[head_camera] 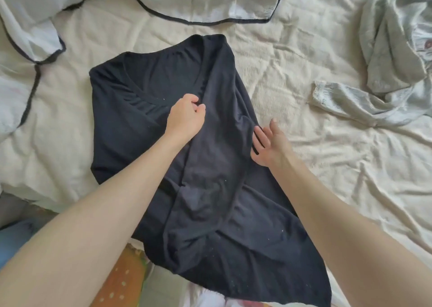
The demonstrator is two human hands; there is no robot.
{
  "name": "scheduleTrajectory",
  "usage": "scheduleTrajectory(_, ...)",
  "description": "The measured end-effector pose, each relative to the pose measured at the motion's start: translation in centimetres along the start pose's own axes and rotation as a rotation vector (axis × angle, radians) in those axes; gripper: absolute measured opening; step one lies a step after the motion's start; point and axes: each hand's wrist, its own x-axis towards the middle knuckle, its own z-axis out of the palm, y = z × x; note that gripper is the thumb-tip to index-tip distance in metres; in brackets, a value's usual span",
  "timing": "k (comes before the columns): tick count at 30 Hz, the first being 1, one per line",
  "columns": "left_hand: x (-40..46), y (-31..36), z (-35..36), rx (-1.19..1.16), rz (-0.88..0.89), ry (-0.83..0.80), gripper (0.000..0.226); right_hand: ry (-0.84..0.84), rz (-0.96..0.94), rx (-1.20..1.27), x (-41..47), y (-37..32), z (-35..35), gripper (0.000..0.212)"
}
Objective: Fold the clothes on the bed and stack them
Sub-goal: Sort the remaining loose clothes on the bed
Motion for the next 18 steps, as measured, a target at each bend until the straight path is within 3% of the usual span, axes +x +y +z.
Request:
scheduleTrajectory(4,3.8,2.5,0.4,-0.028,0.085,-0.080,0.047,-0.010,-0.011,-0.182,0.5,-0.1,0.3,0.046)
scheduleTrajectory(7,6.3,4.2,0.4,-0.153,0.047,-0.072,0.051,-0.049,0.097,-0.319,0.5,0.8,1.4,0.043)
scheduleTrajectory(11,9.3,6.5,0.6,-0.216,0.077,-0.082,0.049,-0.057,0.120,-0.015,0.8,-0.4,3.1,0.036)
scheduleTrajectory(14,10.9,7.7,1.5,-0.139,0.062,-0.038,0.014,-0.006,0.042,0.173,1.1,-1.8,3.1,0.028)
scheduleTrajectory(16,11.4,8.4,2.0,-0.126,0.039,0.010,0.036,-0.034,0.012,0.269,1.2,-2.4,2.2,0.021)
scheduleTrajectory(18,11.8,9.0,2.4,-0.207,0.055,0.036,0.041,-0.076,0.001,0.385,1.3,-2.8,1.5,0.017)
